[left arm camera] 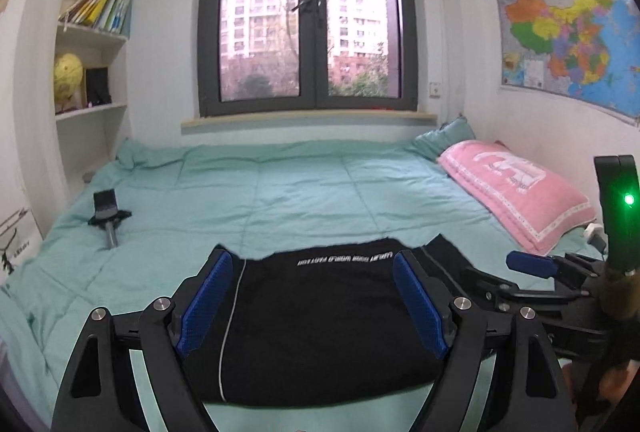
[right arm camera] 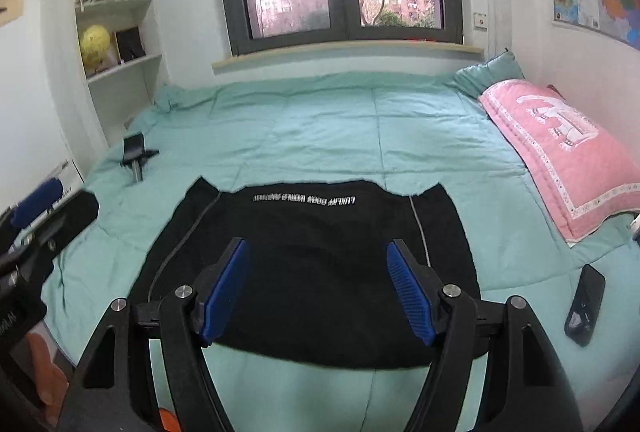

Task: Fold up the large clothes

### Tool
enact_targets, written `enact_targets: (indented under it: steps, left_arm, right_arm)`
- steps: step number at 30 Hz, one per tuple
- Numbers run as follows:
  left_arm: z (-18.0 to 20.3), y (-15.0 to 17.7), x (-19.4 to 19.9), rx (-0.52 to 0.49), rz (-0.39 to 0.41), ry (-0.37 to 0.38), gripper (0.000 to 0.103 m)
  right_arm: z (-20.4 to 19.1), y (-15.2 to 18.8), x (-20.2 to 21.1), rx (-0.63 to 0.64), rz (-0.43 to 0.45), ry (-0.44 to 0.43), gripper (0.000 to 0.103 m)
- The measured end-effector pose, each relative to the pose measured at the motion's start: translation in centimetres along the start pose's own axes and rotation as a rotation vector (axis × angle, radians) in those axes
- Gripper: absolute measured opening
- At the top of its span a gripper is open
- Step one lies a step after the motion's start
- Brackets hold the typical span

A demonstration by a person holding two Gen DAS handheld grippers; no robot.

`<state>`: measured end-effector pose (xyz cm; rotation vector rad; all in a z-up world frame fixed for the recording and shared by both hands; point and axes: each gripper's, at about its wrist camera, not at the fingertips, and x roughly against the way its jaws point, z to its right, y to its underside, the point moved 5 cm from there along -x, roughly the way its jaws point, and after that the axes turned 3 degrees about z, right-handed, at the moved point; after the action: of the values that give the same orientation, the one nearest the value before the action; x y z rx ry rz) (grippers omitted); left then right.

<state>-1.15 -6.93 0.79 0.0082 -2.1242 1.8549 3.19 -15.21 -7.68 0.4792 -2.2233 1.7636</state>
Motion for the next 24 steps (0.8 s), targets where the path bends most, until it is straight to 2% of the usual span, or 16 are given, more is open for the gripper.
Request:
enact_targets:
  steps: [6, 9, 13, 24]
  left_arm:
    - [-1.4, 1.7, -1.0, 0.05, -0.057, -0.027, 0.084]
    - [-2.1, 2.0, -0.8, 0.062, -0.057, -0.043, 0.084]
    - [-2.3, 2.4, -0.5, 0.084, -0.065, -0.021, 0.084]
    - [-2.8, 3.2, -0.4, 0.089, -0.094, -0.035, 0.084]
  right_arm:
    - [-0.9, 1.6, -1.2, 0.021, -0.042, 0.019, 0.074]
    - [-1.0, 2.2, -1.3, 0.032, -0.05, 0.026, 0.074]
    - [-1.1, 2.8, -1.5, 0.032, -0.067, 0.036, 0.074]
    - [-1.1, 3.6, -1.2, 0.031, -0.079, 0.048, 0.074]
